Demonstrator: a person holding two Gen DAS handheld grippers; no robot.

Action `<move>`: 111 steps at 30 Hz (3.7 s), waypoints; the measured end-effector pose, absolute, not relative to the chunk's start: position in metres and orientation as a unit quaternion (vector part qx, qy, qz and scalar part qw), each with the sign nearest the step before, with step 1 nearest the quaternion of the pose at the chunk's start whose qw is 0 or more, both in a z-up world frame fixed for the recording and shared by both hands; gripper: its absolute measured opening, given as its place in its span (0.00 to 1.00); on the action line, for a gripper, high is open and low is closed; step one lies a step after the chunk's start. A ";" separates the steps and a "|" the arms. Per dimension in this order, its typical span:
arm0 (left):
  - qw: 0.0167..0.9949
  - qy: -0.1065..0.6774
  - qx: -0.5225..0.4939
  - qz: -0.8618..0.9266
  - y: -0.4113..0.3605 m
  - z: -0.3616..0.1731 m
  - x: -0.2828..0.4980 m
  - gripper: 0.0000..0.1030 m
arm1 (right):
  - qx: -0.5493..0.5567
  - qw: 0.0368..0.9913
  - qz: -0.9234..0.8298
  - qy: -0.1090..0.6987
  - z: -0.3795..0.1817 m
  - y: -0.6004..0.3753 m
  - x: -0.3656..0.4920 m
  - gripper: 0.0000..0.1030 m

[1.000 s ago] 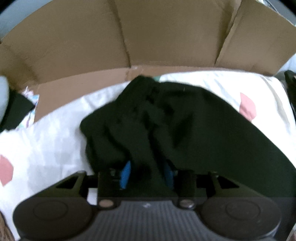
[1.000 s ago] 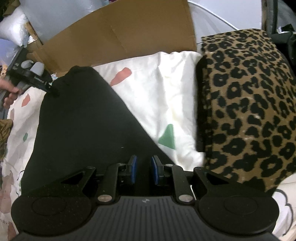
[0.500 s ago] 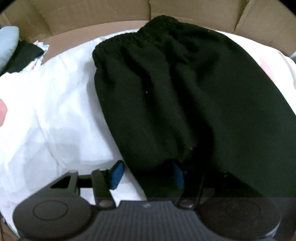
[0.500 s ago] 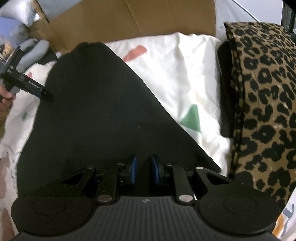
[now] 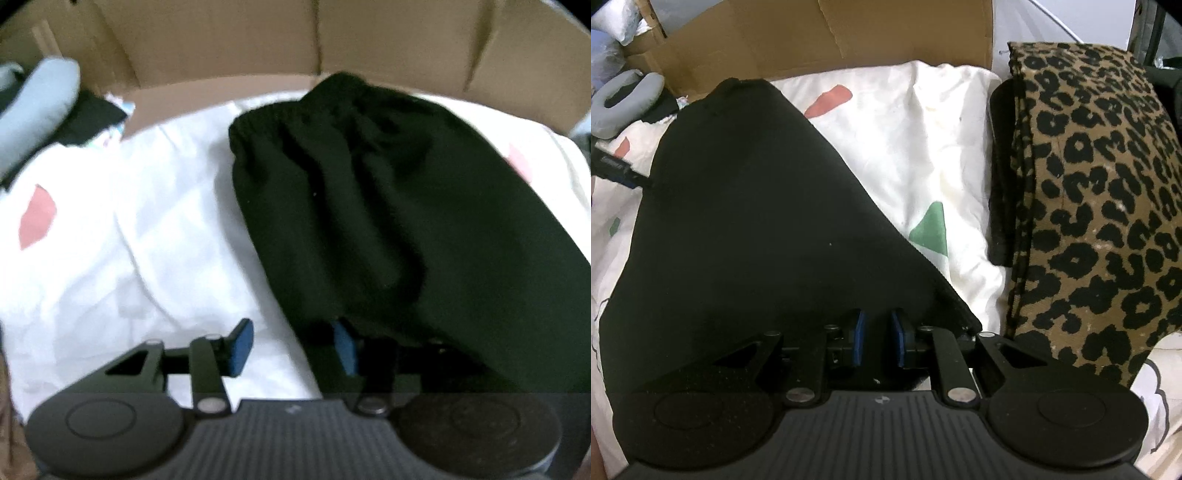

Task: Fold clothes
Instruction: 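Open the right gripper and withdraw both grippers from the flattened shorts, then move the open left gripper to the end of the folded shorts, then close the left gripper on the shorts end while the right gripper grasps beside it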

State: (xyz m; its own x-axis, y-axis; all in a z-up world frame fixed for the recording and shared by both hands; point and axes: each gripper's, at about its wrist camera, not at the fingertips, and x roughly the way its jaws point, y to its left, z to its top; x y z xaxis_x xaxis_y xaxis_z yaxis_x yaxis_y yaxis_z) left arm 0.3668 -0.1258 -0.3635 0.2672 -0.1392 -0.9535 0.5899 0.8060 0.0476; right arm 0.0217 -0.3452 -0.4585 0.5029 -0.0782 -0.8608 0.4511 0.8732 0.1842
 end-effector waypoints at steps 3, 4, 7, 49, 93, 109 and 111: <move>0.775 0.548 0.189 -0.253 -0.110 -0.347 0.349 0.64 | 0.201 0.849 -0.163 0.460 -0.451 -0.346 0.020 0.34; 0.778 0.543 0.184 -0.257 -0.103 -0.343 0.344 0.66 | 0.203 0.851 -0.164 0.455 -0.448 -0.346 0.020 0.38; 0.786 0.530 0.173 -0.267 -0.086 -0.330 0.328 0.66 | 0.209 0.858 -0.153 0.443 -0.442 -0.343 0.018 0.52; 0.749 0.560 0.086 -0.344 -0.029 -0.399 0.176 0.68 | 0.145 0.864 0.037 0.481 -0.388 -0.224 0.067 0.72; 0.756 0.561 0.011 -0.337 0.019 -0.397 0.189 0.28 | -0.155 0.832 0.134 0.515 -0.436 -0.034 0.136 0.22; 0.758 0.536 0.030 -0.371 -0.021 -0.397 0.183 0.69 | -0.051 0.866 0.114 0.484 -0.391 -0.087 0.129 0.03; 0.760 0.530 0.034 -0.375 -0.029 -0.398 0.184 0.75 | -0.043 0.869 0.112 0.480 -0.388 -0.091 0.129 0.02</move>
